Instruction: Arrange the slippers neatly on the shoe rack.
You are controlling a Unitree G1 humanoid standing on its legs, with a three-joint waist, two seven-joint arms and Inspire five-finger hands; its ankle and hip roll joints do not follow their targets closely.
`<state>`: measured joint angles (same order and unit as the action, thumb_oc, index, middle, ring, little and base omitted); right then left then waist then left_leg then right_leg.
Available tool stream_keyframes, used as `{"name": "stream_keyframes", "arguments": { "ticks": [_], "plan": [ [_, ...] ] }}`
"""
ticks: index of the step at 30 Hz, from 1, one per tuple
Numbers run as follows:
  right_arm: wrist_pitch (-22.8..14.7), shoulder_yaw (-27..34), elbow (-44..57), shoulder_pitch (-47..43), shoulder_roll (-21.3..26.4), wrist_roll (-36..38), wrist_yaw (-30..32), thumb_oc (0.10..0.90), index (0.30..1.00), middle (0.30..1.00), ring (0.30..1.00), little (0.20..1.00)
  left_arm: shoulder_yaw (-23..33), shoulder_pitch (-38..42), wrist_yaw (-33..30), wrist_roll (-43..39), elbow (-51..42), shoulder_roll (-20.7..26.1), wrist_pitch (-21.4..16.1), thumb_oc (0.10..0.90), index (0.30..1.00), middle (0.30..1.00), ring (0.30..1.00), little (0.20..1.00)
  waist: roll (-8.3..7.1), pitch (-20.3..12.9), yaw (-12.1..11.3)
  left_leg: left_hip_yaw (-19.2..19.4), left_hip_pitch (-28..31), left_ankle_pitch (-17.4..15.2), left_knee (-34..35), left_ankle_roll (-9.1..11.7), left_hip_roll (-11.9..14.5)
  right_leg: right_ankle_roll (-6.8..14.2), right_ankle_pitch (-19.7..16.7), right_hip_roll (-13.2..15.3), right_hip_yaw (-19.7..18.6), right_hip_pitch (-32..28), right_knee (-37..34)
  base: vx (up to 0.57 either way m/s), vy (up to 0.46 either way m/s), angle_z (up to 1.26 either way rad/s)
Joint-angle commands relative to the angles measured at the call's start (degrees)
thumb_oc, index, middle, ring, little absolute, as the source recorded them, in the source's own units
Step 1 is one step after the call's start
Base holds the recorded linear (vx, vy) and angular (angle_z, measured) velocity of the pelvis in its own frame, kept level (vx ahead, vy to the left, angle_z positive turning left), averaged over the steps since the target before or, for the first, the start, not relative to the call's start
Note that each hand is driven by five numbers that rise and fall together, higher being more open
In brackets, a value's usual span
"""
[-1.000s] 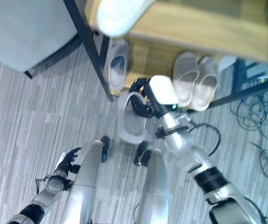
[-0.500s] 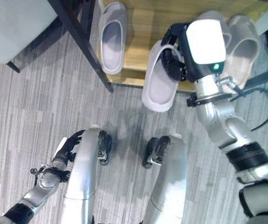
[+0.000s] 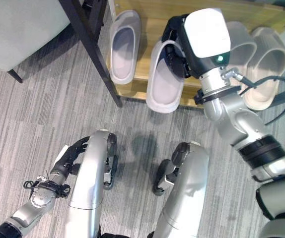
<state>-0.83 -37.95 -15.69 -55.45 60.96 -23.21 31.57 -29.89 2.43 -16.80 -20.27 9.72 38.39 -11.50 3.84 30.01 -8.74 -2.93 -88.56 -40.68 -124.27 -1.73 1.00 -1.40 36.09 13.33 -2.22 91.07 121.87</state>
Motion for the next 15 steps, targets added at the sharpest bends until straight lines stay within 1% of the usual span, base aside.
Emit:
{"name": "stream_keyframes", "arguments": {
  "ticks": [1,8,11,15],
  "plan": [
    [0.23,1.23,1.23,-13.49,2.61,0.98,6.56,0.400,0.300,0.300,0.300,0.300,-0.56,6.38,-4.81,-0.46,-1.35,-4.07,-2.94,0.800,0.900,0.900,0.900,0.900,0.07,-0.22,-0.90,-1.59,-1.39,-8.79,-1.50,-0.67,-0.18,-1.29,6.24,2.15,-1.88,-1.11,4.17,0.00,0.011,-0.10],
    [1.58,-0.69,-2.96,-16.60,0.69,-0.14,8.97,0.400,0.300,0.300,0.300,0.300,-1.00,5.23,-5.25,-0.80,-1.42,-3.55,-3.59,0.800,0.900,0.900,0.900,0.900,0.05,-0.22,-1.61,-1.27,-1.39,-9.01,-1.87,-0.21,-0.40,-1.76,6.59,2.56,-1.79,-1.11,5.29,0.00,0.000,0.00],
    [2.04,-2.96,-6.61,-19.38,-1.11,-0.32,9.80,0.400,0.300,0.300,0.300,0.300,-1.15,4.17,-5.60,-1.42,-1.26,-3.05,-4.05,0.800,0.900,0.900,0.900,0.900,-0.04,-0.22,-2.50,-1.11,-1.39,-8.98,-1.80,0.42,-0.34,-1.98,6.82,3.21,-1.42,-1.11,5.69,0.00,0.000,0.00],
    [1.97,-5.46,-9.64,-21.73,-2.16,0.66,9.43,0.400,0.300,0.300,0.300,0.300,-1.40,3.58,-5.47,-1.92,-1.16,-2.61,-4.34,0.800,0.900,0.900,0.900,0.900,-0.21,-0.22,-3.14,-1.19,-1.39,-8.89,-1.66,0.78,-0.60,-2.34,6.97,3.82,-1.28,-1.11,5.93,-0.01,-0.026,0.00]
  ]
}}
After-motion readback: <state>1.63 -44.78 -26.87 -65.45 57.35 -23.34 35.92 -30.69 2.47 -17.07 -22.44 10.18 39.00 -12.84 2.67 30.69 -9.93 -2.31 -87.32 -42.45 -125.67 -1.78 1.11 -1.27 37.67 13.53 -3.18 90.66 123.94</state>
